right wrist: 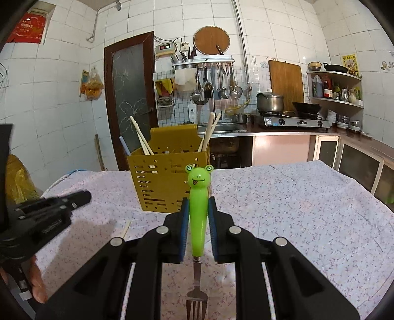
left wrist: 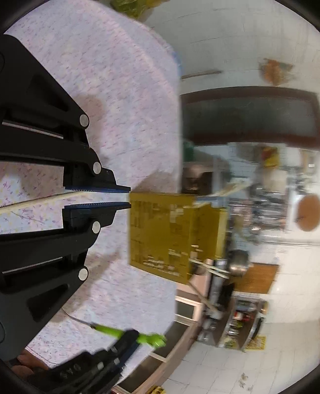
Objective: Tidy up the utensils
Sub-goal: 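Lift the fork and chopstick and carry both over the yellow holder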
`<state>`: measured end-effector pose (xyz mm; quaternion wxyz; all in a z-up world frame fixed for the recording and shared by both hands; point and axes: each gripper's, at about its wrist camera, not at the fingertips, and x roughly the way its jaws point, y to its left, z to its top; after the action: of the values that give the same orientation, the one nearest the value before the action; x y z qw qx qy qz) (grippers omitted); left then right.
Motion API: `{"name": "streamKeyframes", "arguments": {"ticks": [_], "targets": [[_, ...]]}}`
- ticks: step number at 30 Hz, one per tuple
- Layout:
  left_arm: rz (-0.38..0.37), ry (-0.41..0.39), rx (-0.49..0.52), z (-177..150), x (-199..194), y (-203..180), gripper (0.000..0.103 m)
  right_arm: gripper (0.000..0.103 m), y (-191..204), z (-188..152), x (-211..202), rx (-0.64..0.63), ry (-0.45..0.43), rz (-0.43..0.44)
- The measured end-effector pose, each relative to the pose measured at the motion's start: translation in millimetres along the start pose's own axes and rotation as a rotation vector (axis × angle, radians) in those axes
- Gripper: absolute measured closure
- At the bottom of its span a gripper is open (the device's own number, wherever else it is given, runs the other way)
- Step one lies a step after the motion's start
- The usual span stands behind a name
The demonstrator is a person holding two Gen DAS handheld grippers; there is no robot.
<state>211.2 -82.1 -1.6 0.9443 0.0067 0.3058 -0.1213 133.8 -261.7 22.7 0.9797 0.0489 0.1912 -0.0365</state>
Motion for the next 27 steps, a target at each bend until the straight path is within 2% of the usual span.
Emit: {"name": "streamKeyframes", "arguments": {"ticks": [1, 4, 5, 6, 9, 12, 16, 22, 23, 24, 27], "targets": [[-0.003, 0.033, -0.005, -1.0, 8.2, 1.1, 0.092, 0.087, -0.3, 0.1, 2.8, -0.008, 0.008, -0.008], [0.022, 0.103, -0.021, -6.1, 34.4, 5.7, 0.072, 0.087, -4.5, 0.5, 6.6, 0.006, 0.022, -0.012], [0.044, 0.13, -0.027, -7.8, 44.2, 7.5, 0.058, 0.087, -7.0, 1.7, 9.9, 0.018, 0.035, -0.009], [0.05, 0.145, -0.034, -8.9, 49.3, 9.3, 0.052, 0.087, -7.9, 2.0, 11.3, 0.024, 0.044, -0.005], [0.044, 0.215, -0.096, -13.6, 69.2, 19.9, 0.052, 0.087, -12.8, 5.1, 25.7, 0.044, 0.088, 0.003], [0.048, 0.259, -0.117, -17.2, 80.3, 25.0, 0.052, 0.087, -14.1, 4.6, 36.0, 0.049, 0.111, -0.001], [0.078, 0.293, -0.063, -21.8, 91.1, 18.2, 0.052, 0.087, -14.6, 3.5, 40.2, 0.047, 0.121, 0.003], [0.122, 0.293, 0.026, -22.7, 96.9, 1.0, 0.053, 0.087, -13.1, 0.9, 36.5, 0.046, 0.114, 0.0], [0.123, 0.296, 0.038, -21.5, 97.8, -1.1, 0.055, 0.087, -14.9, 0.7, 35.9, 0.052, 0.114, 0.0], [0.107, 0.303, 0.044, -19.8, 98.7, -2.4, 0.063, 0.087, -16.3, 0.6, 35.7, 0.057, 0.114, 0.001], [0.087, 0.322, 0.039, -14.6, 102.9, -4.4, 0.078, 0.087, -17.9, 0.2, 36.2, 0.065, 0.116, 0.002]]}}
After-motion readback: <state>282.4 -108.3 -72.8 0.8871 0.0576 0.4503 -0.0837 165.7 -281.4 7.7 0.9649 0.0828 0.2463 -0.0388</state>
